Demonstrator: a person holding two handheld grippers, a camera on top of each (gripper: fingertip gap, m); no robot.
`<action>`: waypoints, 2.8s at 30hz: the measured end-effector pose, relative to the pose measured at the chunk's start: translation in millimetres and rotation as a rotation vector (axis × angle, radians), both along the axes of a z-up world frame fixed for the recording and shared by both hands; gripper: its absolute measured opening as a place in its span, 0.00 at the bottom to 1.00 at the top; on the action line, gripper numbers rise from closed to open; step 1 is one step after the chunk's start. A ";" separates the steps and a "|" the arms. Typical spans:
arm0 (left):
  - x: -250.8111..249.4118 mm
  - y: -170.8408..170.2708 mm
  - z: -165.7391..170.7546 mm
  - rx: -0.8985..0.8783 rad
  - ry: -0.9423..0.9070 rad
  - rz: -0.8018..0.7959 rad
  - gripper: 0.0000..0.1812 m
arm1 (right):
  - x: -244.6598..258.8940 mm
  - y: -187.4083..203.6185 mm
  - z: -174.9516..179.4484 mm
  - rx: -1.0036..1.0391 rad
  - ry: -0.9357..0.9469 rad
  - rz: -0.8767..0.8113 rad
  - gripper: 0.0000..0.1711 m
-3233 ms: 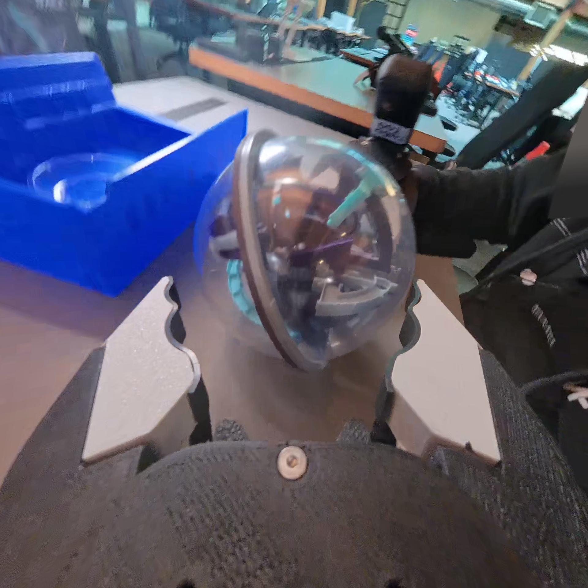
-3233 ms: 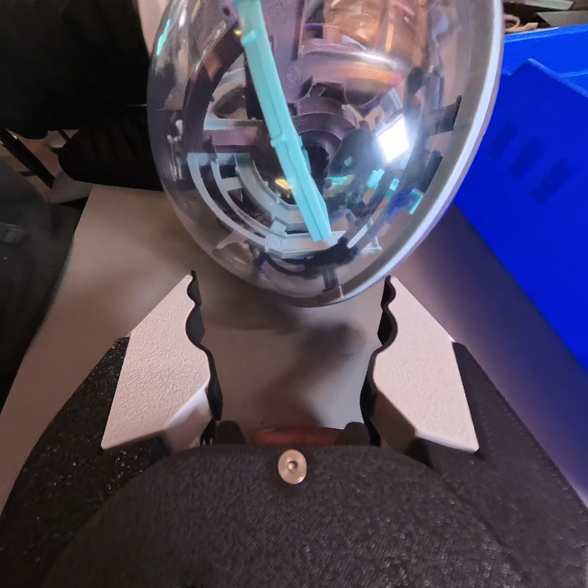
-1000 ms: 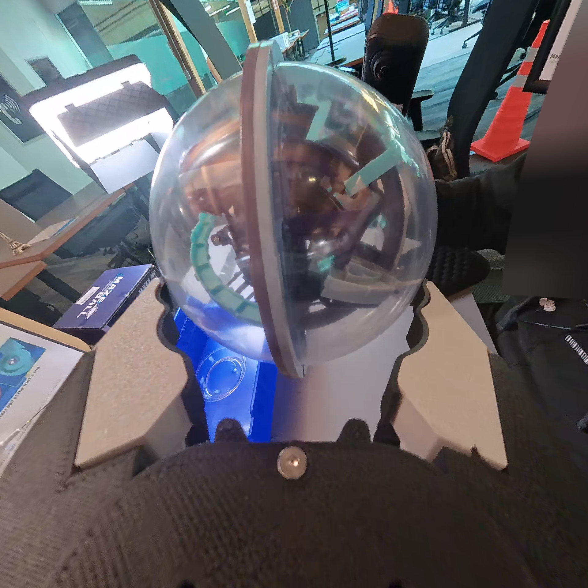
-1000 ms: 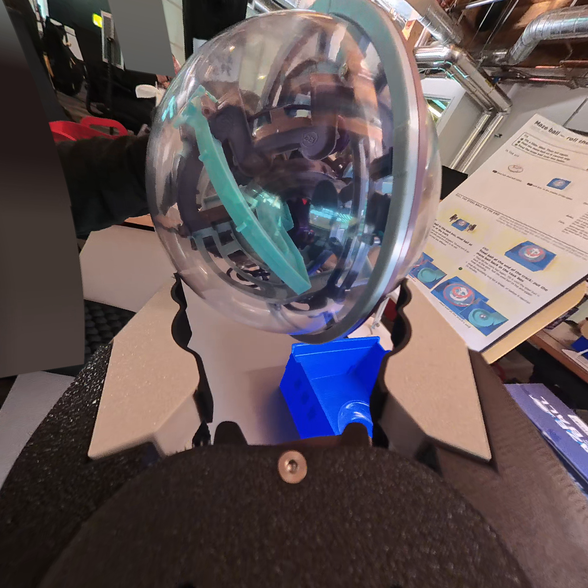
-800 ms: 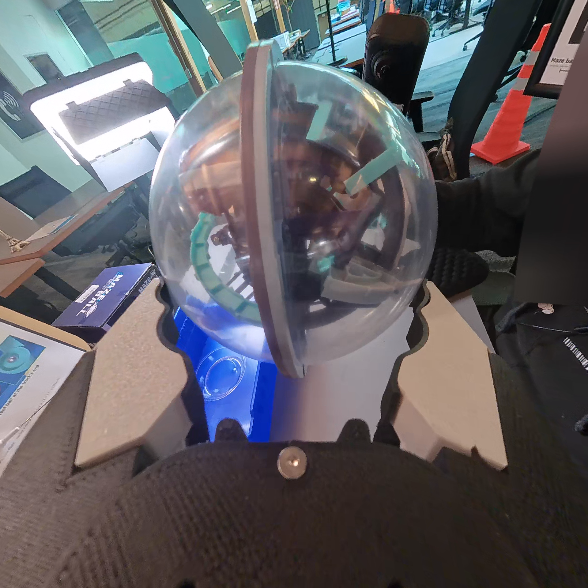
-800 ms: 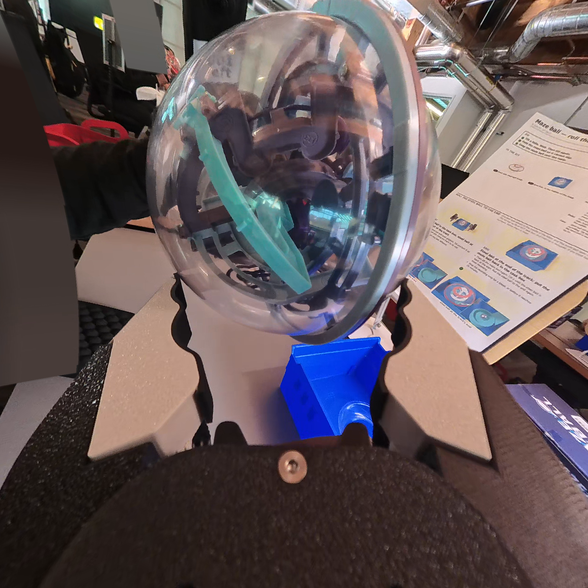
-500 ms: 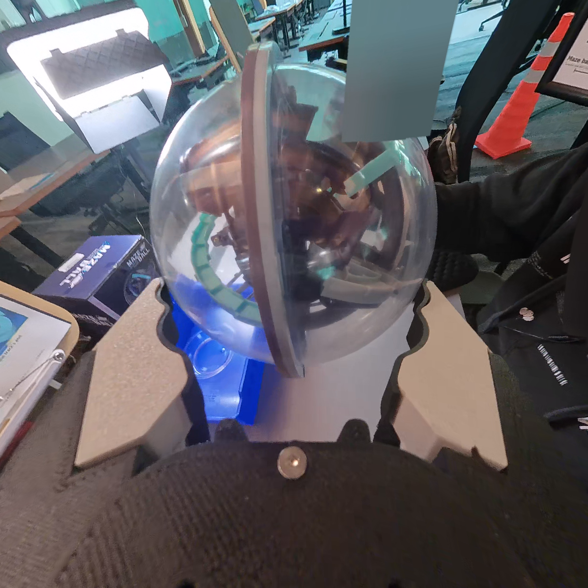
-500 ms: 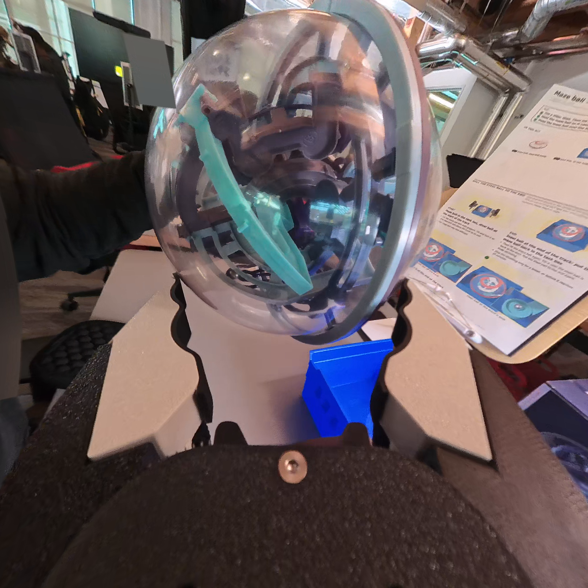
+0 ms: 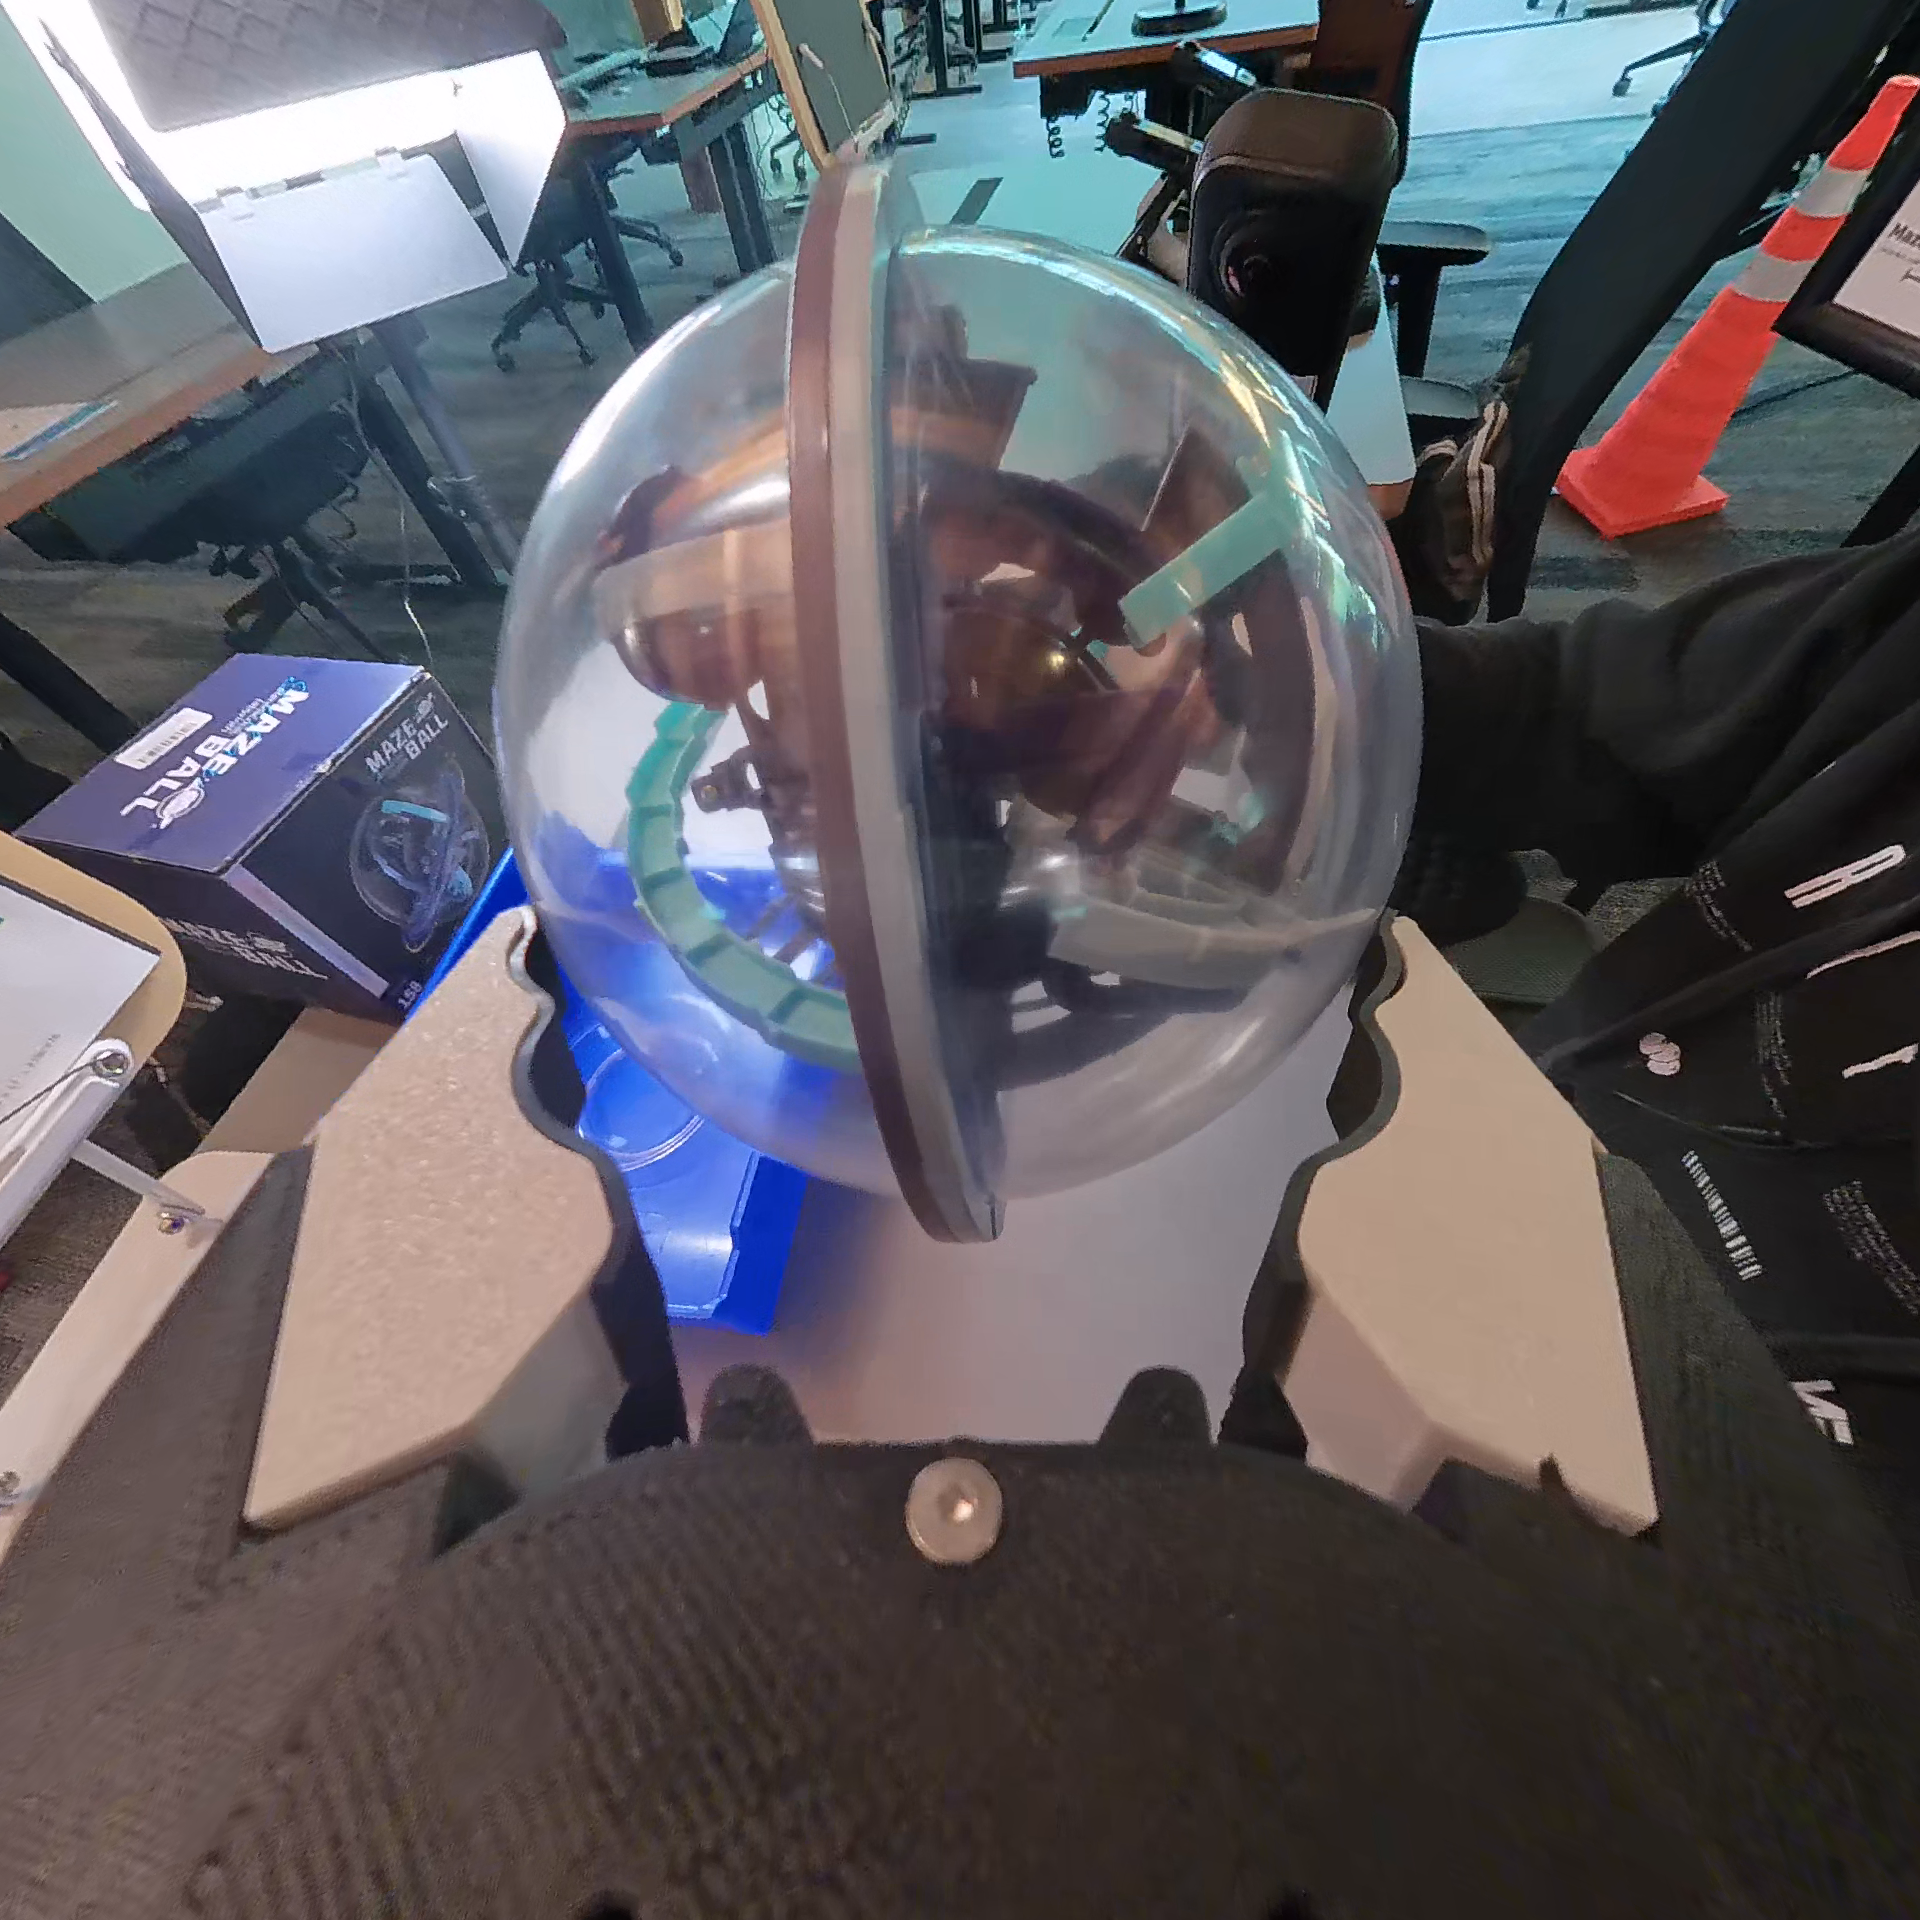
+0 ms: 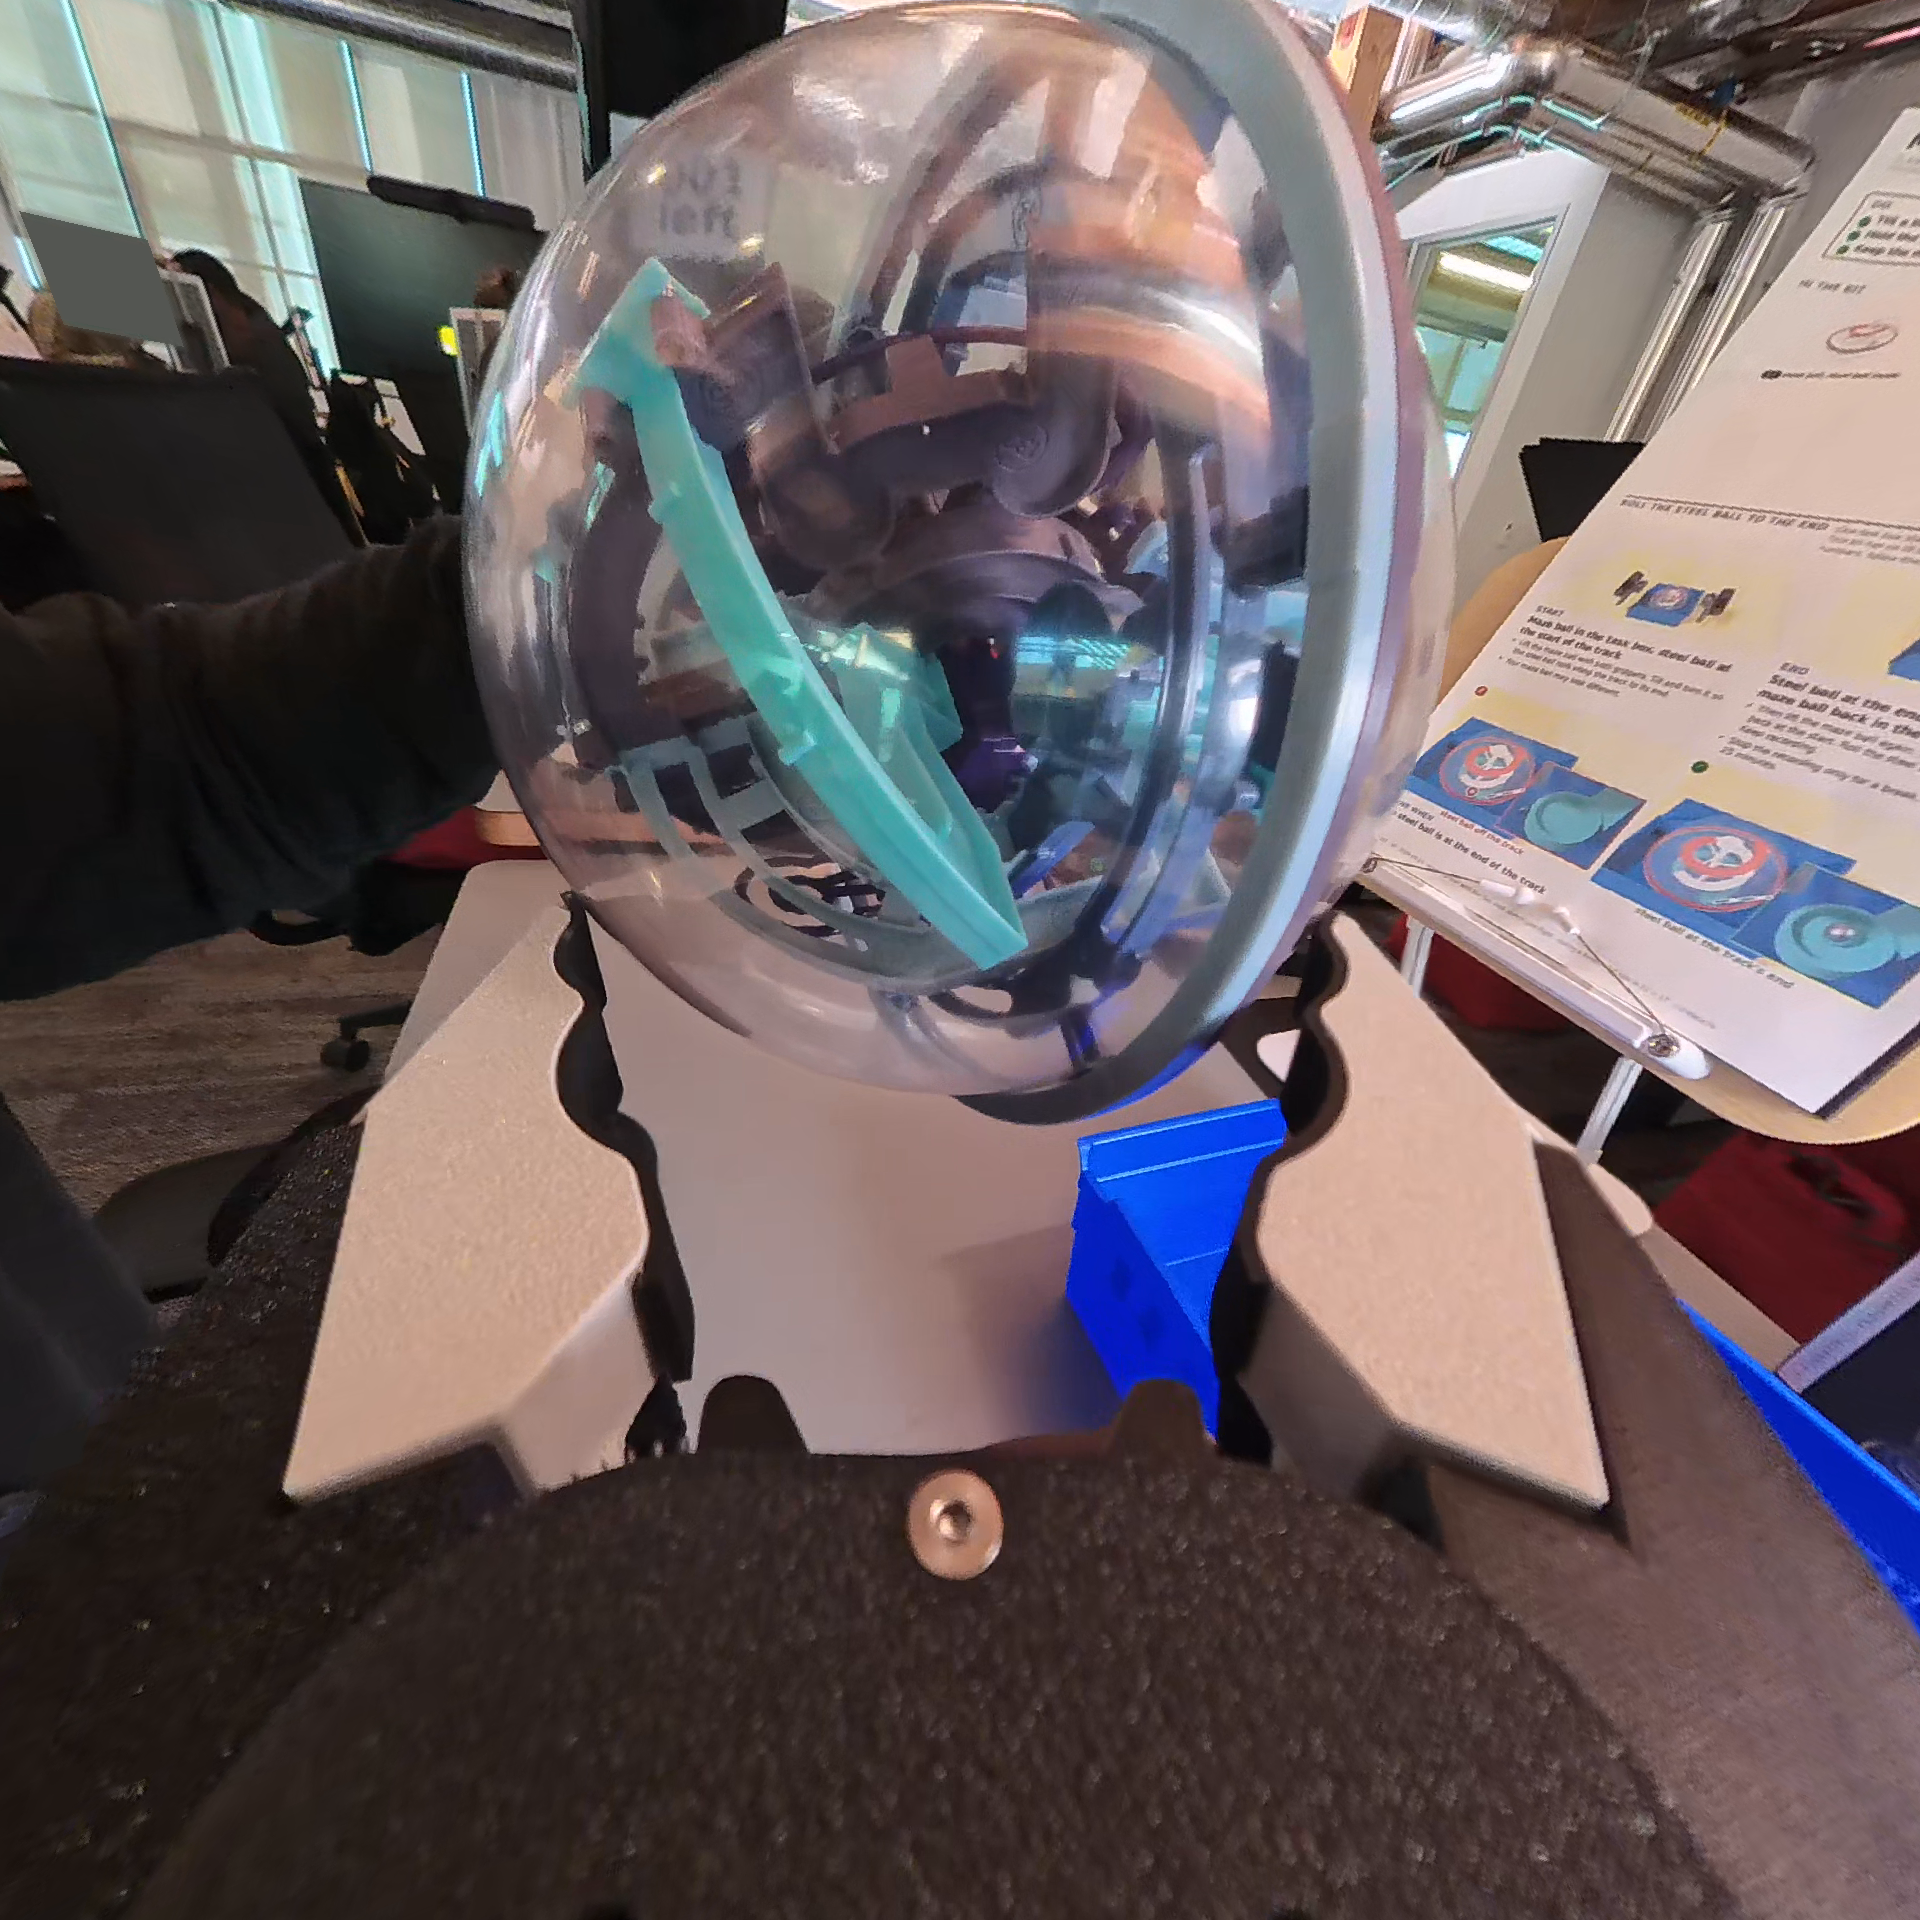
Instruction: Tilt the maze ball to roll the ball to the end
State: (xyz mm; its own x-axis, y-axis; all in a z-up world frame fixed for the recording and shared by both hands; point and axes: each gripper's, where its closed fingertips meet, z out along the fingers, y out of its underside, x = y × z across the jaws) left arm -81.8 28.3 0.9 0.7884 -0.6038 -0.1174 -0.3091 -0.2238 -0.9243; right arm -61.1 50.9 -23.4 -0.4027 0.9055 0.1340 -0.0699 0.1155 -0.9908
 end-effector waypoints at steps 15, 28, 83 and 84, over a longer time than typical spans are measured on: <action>4.7 -1.1 18.0 0.186 0.082 -0.058 0.81 | 3.1 1.8 17.3 0.164 0.073 -0.057 0.76; 6.1 -1.9 15.6 0.082 0.074 -0.011 0.81 | 3.7 -0.6 12.7 0.079 0.049 -0.017 0.76; 34.5 -29.7 -236.6 -0.918 -0.862 0.033 0.80 | 63.3 -26.2 -248.9 -0.153 -0.789 -0.002 0.71; 33.7 -29.3 -236.6 -0.910 -0.853 0.031 0.80 | 62.0 -19.5 -247.0 -0.089 -0.771 -0.023 0.73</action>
State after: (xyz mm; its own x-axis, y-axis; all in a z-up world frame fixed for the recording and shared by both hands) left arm -48.2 -1.0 -235.8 0.4232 -0.1773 0.8885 0.3296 -0.8834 -0.3333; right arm 0.8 31.4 -270.4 -0.3338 0.9088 -0.2501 0.6444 0.0264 -0.7642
